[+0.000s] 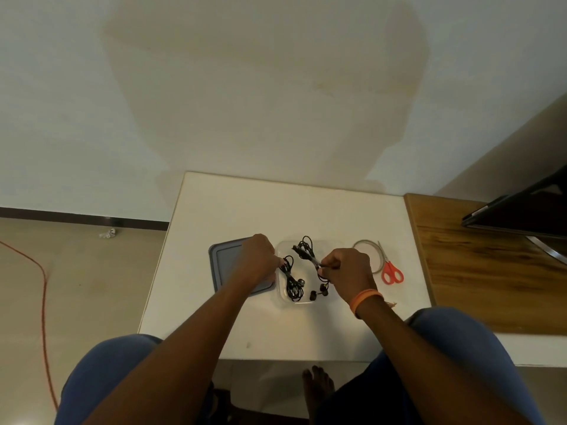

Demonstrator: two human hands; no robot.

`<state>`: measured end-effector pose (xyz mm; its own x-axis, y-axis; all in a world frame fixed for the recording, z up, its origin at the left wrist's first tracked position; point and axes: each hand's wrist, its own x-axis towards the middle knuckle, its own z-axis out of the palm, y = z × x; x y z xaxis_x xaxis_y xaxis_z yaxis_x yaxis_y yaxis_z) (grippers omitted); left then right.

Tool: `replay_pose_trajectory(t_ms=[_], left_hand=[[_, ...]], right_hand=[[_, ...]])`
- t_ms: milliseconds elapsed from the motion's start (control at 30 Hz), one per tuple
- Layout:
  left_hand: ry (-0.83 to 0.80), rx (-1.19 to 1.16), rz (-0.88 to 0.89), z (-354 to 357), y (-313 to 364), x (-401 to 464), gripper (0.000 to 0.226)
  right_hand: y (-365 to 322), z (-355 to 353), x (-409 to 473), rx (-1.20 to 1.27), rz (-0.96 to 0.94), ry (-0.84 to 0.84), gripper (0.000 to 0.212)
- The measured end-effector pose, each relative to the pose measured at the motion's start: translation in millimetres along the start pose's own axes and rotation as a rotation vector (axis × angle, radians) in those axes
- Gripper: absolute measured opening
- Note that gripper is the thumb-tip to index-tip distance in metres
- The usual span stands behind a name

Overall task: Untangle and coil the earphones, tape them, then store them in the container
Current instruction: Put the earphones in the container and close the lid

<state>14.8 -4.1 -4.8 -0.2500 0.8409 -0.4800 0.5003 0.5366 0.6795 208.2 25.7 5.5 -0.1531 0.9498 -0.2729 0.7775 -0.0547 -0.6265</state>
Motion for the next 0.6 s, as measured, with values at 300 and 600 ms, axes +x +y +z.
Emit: replay_pose_trajectory(t_ms=[300, 600], left_hand=[[-0.012, 0.026, 0.012, 4, -3, 5, 0.033], [0.007, 0.037, 0.060, 9, -6, 7, 0.023]], right_hand=[[2, 11, -7, -0.668, -0.198, 0.053, 0.017], [6, 34, -5, -0.897, -0.195, 0.100, 0.016]])
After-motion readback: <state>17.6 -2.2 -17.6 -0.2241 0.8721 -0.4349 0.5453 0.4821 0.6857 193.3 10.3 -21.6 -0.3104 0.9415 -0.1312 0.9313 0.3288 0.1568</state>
